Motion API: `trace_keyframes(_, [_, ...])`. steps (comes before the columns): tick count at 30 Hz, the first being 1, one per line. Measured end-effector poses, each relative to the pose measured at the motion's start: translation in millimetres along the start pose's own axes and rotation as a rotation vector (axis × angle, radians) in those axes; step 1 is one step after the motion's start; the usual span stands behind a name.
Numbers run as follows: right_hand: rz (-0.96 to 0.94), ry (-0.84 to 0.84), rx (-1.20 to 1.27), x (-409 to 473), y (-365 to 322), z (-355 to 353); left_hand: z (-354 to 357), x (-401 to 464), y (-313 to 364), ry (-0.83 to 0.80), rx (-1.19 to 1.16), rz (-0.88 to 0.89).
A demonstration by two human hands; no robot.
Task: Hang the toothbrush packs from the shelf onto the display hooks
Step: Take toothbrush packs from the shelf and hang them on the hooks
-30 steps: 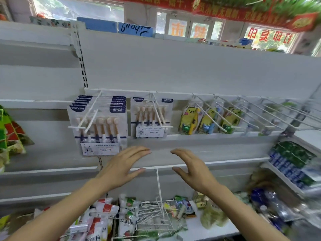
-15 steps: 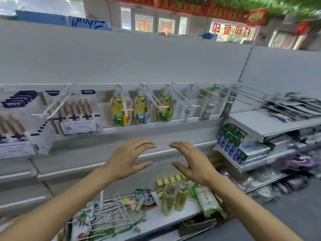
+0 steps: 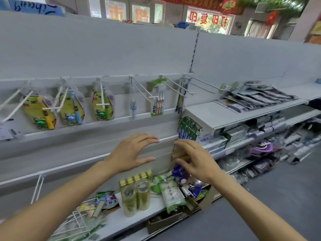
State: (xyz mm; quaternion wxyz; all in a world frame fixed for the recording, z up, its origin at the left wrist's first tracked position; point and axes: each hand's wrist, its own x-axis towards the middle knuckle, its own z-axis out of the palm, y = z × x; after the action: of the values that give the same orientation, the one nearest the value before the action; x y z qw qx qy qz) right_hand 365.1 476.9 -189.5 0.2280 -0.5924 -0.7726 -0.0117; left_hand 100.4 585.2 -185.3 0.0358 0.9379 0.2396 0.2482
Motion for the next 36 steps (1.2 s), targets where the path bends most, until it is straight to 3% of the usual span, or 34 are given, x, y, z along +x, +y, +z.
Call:
trace_keyframes(21, [0.13,0.018,-0.226,33,301,-81,172,298,0,-0.024,-0.072,0.182])
trace_keyframes(28, [0.122,0.013,-0.247,47,418,-104,229,384,7,-0.057,-0.012,0.169])
trace_keyframes(36, [0.166,-0.078,-0.243,79,576,-125,302,490,28,-0.087,0.068,0.031])
